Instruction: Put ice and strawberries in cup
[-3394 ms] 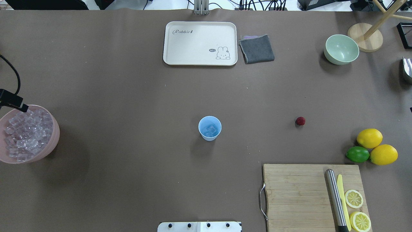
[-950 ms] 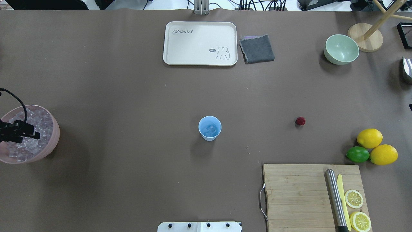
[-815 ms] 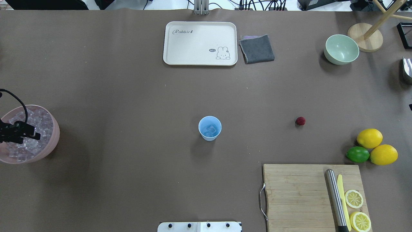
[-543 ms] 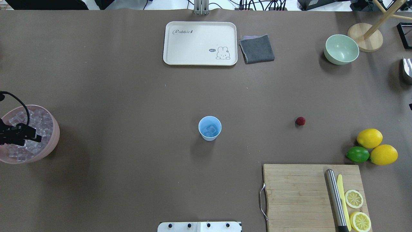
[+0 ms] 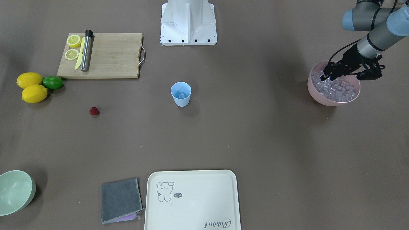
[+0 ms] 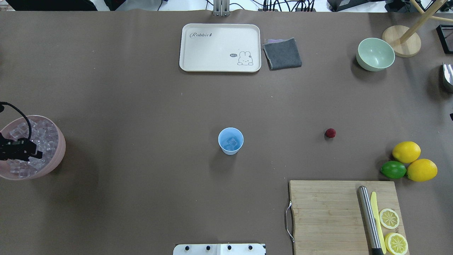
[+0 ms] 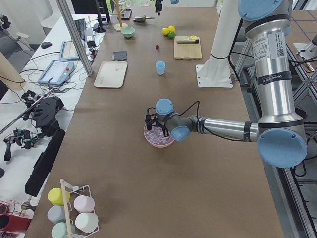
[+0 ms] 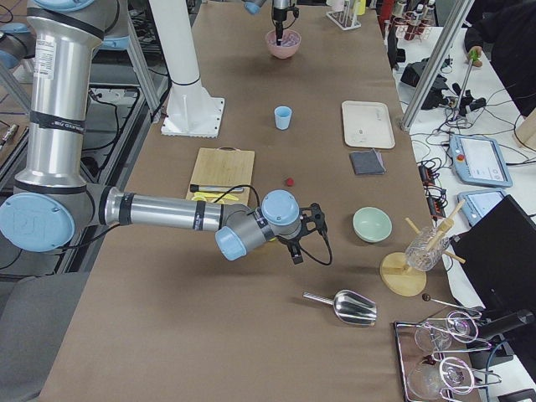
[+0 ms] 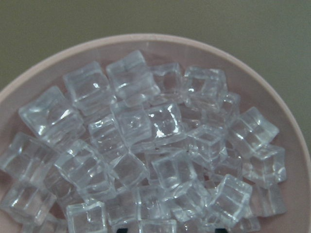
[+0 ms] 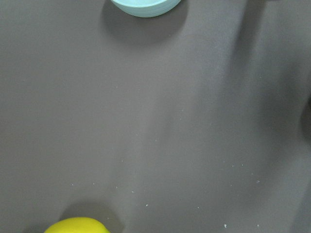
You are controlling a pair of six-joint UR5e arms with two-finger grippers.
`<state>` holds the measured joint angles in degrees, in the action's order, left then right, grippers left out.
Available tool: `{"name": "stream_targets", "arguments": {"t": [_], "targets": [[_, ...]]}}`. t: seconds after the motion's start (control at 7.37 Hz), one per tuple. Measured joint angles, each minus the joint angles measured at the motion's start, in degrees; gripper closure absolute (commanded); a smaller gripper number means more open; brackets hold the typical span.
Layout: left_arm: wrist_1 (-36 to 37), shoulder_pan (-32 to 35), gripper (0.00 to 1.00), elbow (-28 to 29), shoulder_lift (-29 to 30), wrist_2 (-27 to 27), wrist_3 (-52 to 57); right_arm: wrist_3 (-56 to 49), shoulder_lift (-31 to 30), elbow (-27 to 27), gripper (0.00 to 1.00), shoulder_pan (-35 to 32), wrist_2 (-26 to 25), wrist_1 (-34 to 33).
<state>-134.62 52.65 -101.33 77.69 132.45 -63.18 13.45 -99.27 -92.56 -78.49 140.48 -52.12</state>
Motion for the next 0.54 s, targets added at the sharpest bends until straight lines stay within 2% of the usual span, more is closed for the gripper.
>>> {"name": "stream_targets", "arguments": {"t": [0.14,0.27,0.41,0.54], "targets": [[0.0,0.0,0.56,0.0,-0.16,-0.02,-0.01,0.02,0.01,-0.02,0.0,0.0,0.08,0.0],[0.03,0.0,0.72,-0.03,-0.25,-0.06,-0.01,0.05,-0.01,-0.02,0.0,0.0,0.16,0.0],[0.05,0.0,0.98,-0.1,-0.33,-0.08,-0.03,0.07,-0.03,-0.05,0.0,0.0,0.25,0.0],[0.06,0.0,1.0,-0.21,-0.39,-0.08,-0.13,0.11,-0.04,-0.1,0.0,0.0,0.32,0.0]]}}
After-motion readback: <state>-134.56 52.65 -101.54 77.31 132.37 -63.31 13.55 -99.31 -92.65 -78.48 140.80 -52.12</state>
